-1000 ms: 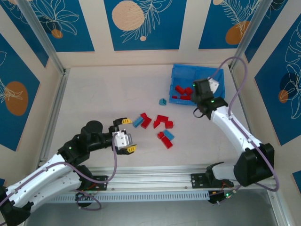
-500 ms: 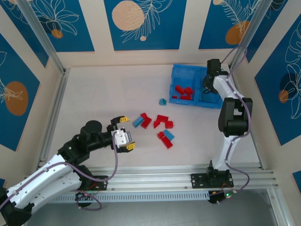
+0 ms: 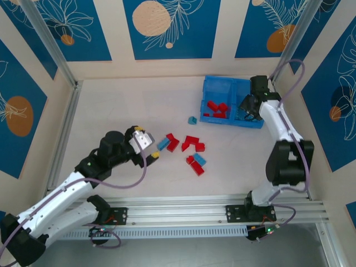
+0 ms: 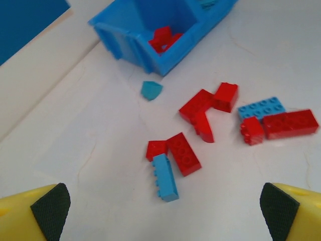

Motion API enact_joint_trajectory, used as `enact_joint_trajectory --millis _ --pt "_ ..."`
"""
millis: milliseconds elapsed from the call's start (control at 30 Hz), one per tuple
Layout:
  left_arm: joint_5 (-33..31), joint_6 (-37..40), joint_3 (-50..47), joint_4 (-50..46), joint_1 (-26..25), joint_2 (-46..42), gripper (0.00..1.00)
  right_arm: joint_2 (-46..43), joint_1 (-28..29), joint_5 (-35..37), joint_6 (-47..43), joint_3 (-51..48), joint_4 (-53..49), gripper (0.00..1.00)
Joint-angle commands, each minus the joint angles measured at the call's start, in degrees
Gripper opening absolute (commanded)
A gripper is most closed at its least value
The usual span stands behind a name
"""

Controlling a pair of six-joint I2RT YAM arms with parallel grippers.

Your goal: Sort the legos into containers by color

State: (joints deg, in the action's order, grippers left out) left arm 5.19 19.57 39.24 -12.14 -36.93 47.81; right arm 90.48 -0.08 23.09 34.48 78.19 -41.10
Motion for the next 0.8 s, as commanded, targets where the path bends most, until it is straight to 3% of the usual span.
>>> enact_joint_trajectory --millis 0,167,367,500,633,767 --pt "-0.98 -10.68 4.34 -0.34 1.85 3.39 1.0 -10.3 2.6 -10.72 -0.33 -4.69 -1.73 0.62" --pt "-6.09 -26.12 9.43 -2.73 1.87 12.14 1.0 -24.01 10.71 -23.54 -2.66 -10.3 -5.06 0.7" --pt "-9.9 -38.2 15.41 -8.25 1.92 24.4 1.0 -29.38 25.04 -31.17 -2.05 -11.87 -12.29 0.76" --pt "-11.52 -41.53 20.71 -14.14 1.87 33.48 0.99 -29.38 31.22 -32.53 0.62 -12.95 -13.3 0.77" --pt "-7.08 -40.85 23.25 -14.07 1.95 39.37 0.97 -28.79 34.41 -31.1 1.3 -13.23 -13.94 0.78" --pt "-6.95 -41.27 24.45 -12.93 2.0 44.46 0.86 -28.24 35.06 -29.07 2.1 -13.33 -14.88 0.78"
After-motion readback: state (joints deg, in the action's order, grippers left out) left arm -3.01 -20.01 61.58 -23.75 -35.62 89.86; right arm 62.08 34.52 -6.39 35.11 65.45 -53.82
